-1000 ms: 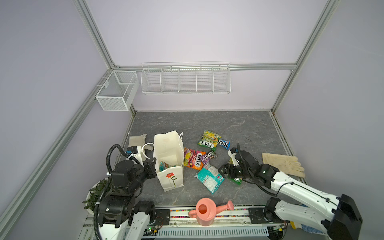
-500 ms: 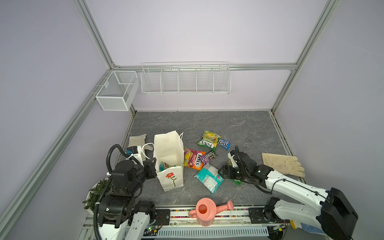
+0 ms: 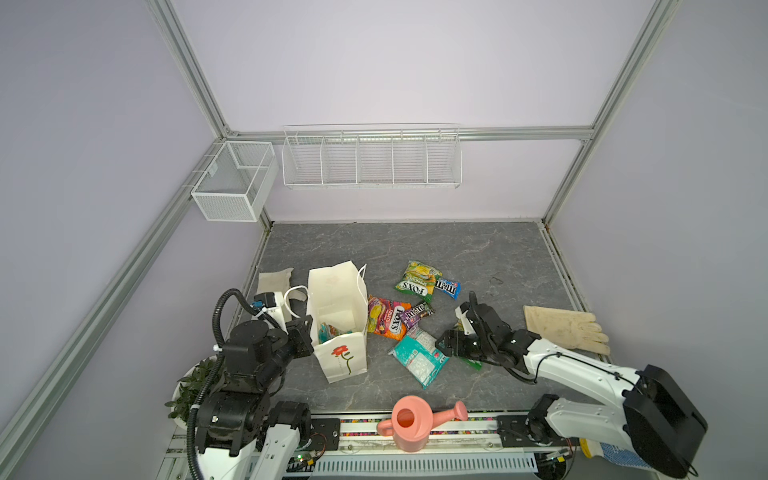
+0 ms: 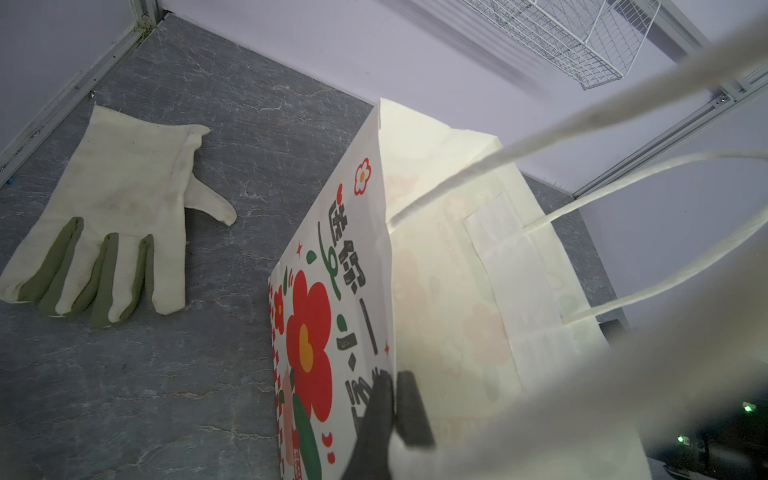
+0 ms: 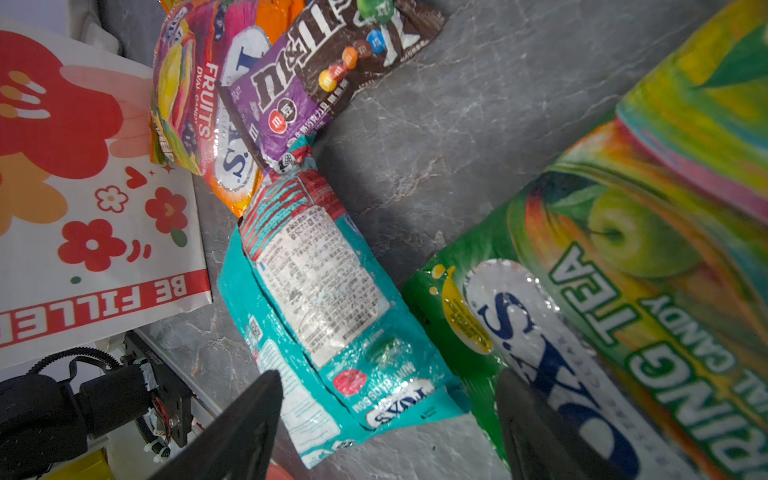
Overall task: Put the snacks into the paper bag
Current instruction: 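Lower the right gripper onto the second teal FOXS mint bag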
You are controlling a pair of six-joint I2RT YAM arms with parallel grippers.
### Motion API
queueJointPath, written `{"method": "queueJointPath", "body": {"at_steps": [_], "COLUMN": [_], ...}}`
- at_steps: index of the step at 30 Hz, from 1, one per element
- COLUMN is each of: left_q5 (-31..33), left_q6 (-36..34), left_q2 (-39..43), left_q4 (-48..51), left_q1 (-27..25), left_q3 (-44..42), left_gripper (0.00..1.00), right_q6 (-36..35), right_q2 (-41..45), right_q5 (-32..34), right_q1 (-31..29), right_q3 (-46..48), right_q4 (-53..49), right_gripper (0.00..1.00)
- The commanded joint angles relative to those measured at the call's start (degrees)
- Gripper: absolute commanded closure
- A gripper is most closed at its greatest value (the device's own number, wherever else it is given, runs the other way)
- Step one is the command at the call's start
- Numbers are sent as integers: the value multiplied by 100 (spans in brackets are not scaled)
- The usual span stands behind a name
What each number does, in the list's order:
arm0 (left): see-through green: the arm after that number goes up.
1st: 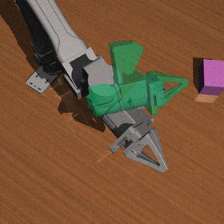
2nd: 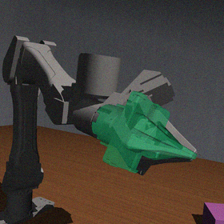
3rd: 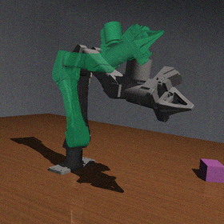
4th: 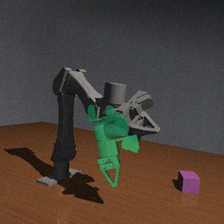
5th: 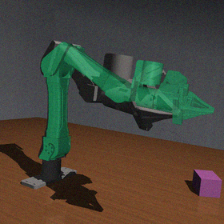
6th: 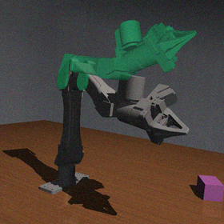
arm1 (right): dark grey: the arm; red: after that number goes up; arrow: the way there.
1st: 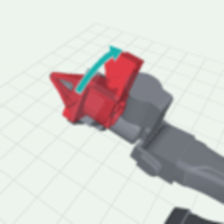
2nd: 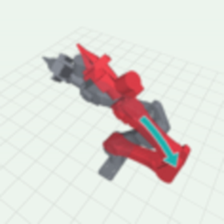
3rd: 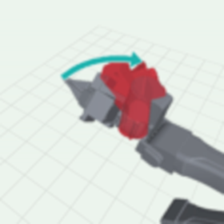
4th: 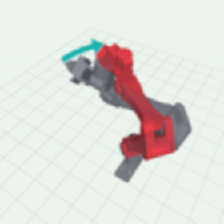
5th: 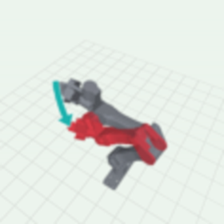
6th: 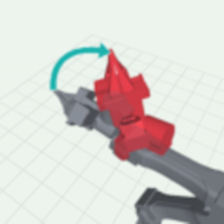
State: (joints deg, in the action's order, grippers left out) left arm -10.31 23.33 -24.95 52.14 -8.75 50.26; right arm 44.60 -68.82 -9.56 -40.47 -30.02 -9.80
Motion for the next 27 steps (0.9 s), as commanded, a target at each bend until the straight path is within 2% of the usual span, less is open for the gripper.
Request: {"method": "queueJointPath", "body": {"at_steps": [1,15,27], "left_q5": [71,76,83], "left_q6": [5,-4,5], "left_q2": [83,109,96], "left_q4": [32,24,24], "left_q1": [-32,-36,-56], "left_q3": [-43,-46,-51], "left_gripper": [100,100,100], "right_q6": [116,242,348], "right_q2": [-185,-693,-727], "right_q5": [-116,-287,-500], "right_q1": [45,57,57], "right_q3": [102,193,434], "right_q4": [214,705,1106], "right_gripper": [17,21,40]}}
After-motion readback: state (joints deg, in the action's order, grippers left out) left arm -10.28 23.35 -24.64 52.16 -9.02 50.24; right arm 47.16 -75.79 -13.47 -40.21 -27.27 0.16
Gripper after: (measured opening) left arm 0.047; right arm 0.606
